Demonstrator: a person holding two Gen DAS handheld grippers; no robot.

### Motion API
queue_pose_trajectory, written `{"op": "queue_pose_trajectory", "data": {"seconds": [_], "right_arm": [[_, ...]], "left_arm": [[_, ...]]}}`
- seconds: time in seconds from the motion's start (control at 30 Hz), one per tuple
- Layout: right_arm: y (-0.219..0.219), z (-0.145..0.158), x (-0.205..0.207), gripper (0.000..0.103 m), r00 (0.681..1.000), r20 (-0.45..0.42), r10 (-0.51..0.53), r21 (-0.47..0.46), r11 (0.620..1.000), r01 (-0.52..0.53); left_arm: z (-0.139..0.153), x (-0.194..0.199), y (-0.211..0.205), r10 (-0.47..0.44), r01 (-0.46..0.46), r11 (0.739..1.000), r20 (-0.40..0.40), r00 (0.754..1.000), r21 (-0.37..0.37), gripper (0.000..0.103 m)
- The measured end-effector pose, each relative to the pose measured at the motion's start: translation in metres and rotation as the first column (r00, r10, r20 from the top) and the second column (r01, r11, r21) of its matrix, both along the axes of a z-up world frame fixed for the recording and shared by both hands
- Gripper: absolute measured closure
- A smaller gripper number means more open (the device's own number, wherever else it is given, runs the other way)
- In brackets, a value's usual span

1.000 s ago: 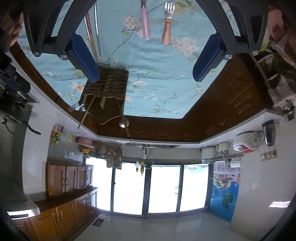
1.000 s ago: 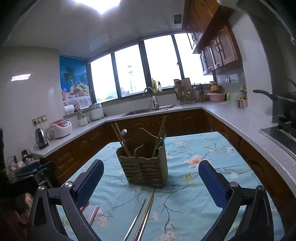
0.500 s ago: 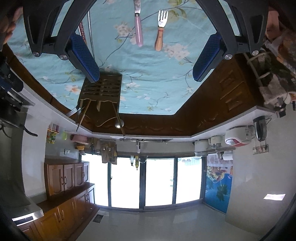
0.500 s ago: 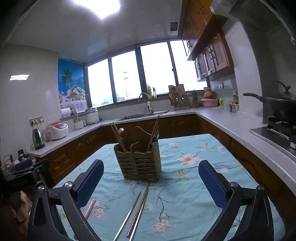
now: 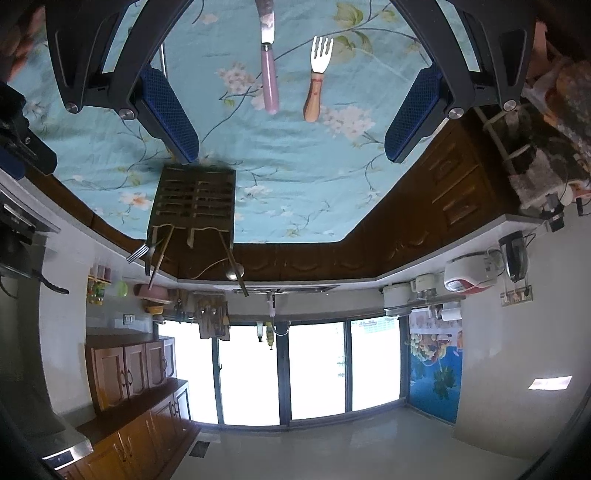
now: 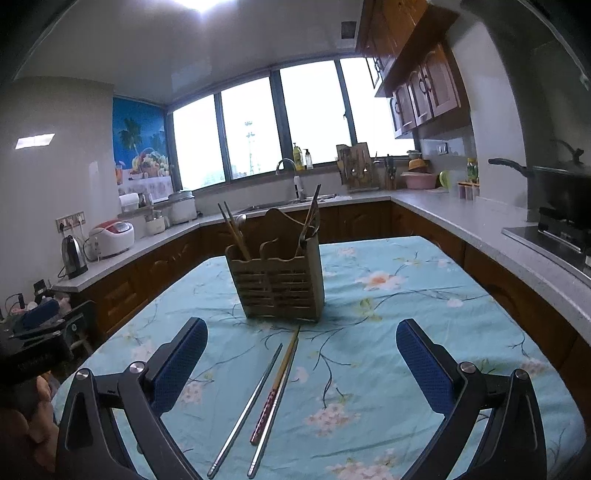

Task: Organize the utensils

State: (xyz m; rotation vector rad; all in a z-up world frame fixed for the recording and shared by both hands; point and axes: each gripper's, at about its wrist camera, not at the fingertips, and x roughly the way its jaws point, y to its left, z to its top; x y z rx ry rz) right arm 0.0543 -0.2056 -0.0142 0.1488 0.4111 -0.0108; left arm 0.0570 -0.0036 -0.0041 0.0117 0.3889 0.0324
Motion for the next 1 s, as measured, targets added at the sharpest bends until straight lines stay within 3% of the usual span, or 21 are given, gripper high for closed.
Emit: {"op": "queue_pose_trajectory", "data": {"seconds": [0.63, 1.0], "right_arm": [[0.004, 0.011, -0.013, 0.000, 0.996, 0.089, -0.002, -0.009, 1.000, 0.003], [0.004, 0.010, -0.010, 0.000, 0.997, 0.077, 0.002, -0.009, 1.000, -0.002]], "left_arm": [[-0.006, -0.004, 0.011, 0.019, -0.017, 0.999, 0.038, 0.999, -0.036, 0.001], [-0.008, -0.003, 0.009, 0.009, -0.008, 1.000, 0.031, 0.999, -0.028, 0.001]]}}
